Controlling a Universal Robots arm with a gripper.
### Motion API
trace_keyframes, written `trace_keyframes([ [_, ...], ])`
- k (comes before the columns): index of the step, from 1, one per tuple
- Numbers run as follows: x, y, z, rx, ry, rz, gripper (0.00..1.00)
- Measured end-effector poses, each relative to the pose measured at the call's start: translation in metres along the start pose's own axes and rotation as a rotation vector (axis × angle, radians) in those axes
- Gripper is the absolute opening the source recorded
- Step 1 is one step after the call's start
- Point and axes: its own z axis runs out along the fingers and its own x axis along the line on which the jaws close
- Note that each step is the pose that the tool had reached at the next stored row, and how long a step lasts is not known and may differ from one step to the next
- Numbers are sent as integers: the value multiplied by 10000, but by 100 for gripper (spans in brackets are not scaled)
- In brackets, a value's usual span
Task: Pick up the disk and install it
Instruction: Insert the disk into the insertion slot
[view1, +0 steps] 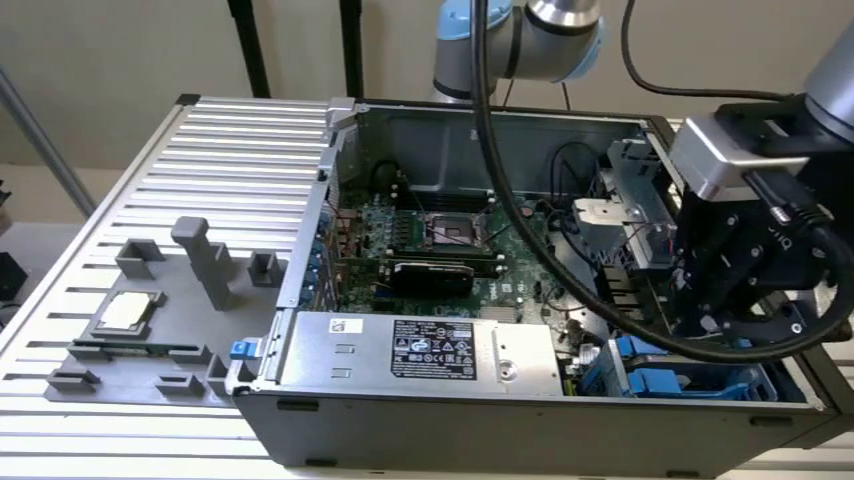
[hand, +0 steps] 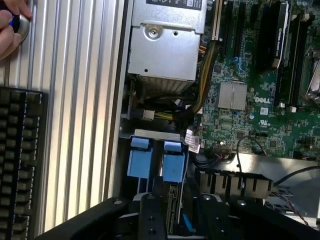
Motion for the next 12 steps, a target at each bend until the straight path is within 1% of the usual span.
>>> trace_keyframes([
  [8, 8, -287, -70, 1, -4, -1, 0],
  [12, 8, -407, -111, 1, -6, -1, 0],
])
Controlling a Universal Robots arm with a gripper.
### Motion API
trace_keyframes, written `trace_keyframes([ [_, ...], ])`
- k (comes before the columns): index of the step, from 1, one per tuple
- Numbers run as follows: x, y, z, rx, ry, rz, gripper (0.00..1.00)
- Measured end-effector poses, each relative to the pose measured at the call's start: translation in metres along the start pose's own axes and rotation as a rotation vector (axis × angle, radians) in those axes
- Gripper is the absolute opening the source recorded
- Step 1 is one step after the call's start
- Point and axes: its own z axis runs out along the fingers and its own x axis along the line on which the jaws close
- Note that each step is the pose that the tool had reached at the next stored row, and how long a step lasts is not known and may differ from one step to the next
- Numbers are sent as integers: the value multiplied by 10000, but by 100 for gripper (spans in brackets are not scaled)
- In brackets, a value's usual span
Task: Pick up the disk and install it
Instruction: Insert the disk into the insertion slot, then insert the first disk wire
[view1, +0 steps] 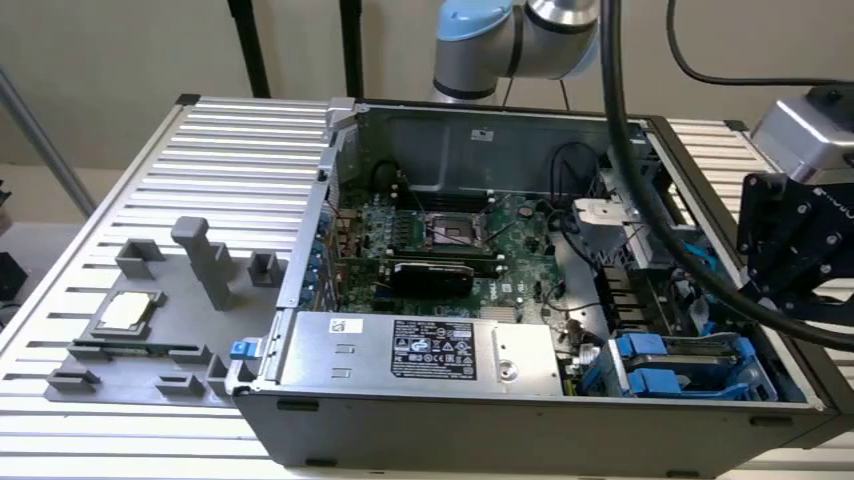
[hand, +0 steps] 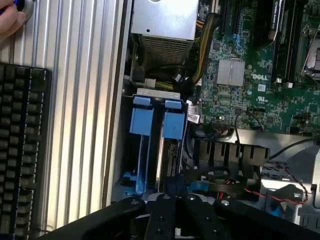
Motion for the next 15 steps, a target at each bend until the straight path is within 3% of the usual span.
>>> trace_keyframes([
  [5, -17, -133, 22, 1, -5, 0, 0],
  [15, -124, -129, 208, 1, -7, 0, 0],
])
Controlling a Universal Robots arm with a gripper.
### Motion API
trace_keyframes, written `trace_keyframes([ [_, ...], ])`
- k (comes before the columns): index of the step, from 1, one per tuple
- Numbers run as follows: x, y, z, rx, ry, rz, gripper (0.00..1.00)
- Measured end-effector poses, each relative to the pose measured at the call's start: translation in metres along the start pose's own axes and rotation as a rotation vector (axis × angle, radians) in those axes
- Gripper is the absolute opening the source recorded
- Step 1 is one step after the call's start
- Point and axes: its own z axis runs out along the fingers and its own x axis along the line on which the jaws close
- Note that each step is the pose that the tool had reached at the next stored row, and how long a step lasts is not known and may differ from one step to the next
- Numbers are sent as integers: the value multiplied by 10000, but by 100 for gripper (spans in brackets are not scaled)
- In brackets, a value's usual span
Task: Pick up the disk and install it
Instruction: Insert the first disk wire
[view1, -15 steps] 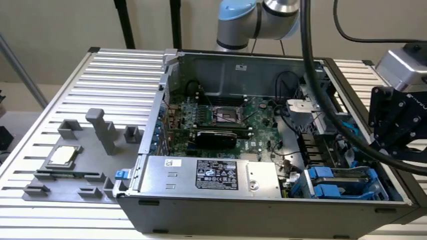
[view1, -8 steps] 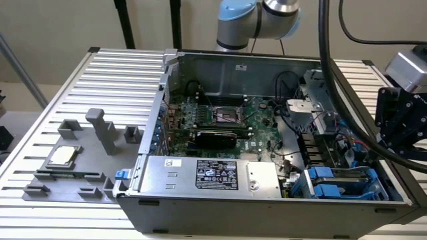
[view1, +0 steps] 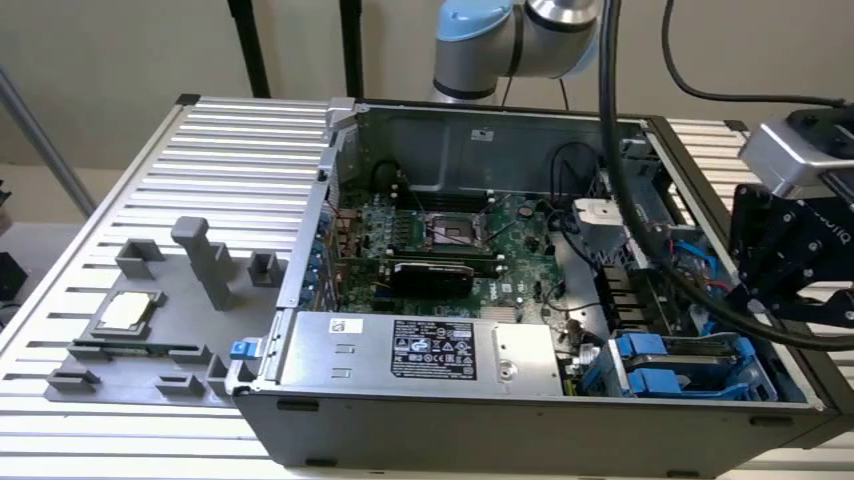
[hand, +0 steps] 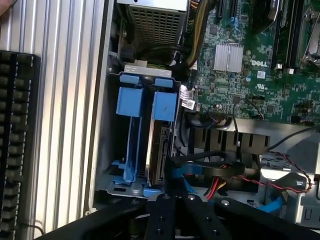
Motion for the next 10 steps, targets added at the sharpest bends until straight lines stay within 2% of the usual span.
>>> trace_keyframes([
  [6, -121, 59, 91, 0, 0, -1, 0],
  [7, -139, 66, 94, 0, 2, 0, 100],
  [10, -169, 79, 96, 0, 0, 0, 100],
])
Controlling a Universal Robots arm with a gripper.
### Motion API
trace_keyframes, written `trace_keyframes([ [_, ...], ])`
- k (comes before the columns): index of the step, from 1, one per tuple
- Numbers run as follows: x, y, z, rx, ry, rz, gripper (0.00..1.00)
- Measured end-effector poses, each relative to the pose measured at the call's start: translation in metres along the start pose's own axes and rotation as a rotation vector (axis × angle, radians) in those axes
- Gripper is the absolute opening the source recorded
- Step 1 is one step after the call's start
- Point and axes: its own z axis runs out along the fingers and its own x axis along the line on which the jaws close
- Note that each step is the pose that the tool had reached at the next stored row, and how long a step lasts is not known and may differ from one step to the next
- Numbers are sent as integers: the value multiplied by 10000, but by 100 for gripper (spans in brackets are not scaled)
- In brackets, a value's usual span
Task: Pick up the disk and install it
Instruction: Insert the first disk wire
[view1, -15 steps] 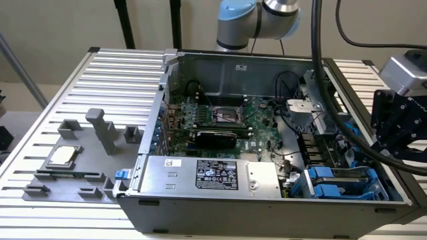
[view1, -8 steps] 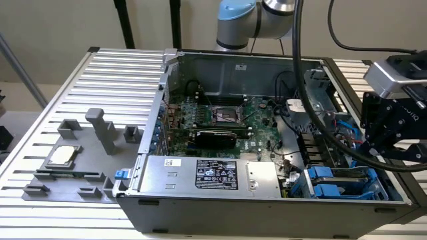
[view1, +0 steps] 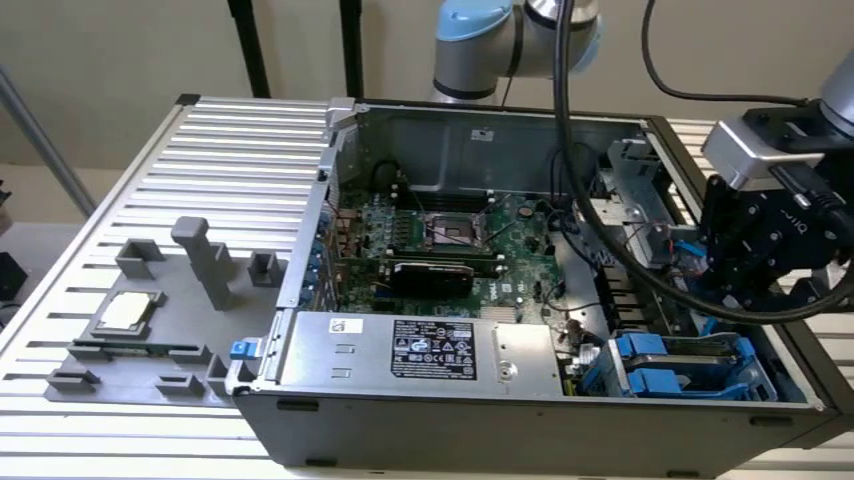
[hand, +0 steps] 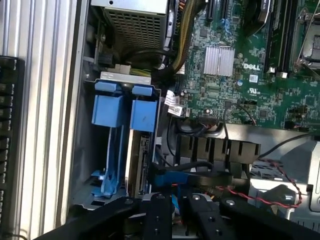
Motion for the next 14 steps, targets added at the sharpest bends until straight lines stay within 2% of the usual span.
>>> trace_keyframes([
  [5, 13, 95, 2, 0, -2, 0, 100],
  [10, 176, 169, 1, 3, -37, -1, 100],
  [12, 251, 174, -1, 6, -84, -4, 100],
  [14, 310, 180, -1, 14, -170, -4, 100],
])
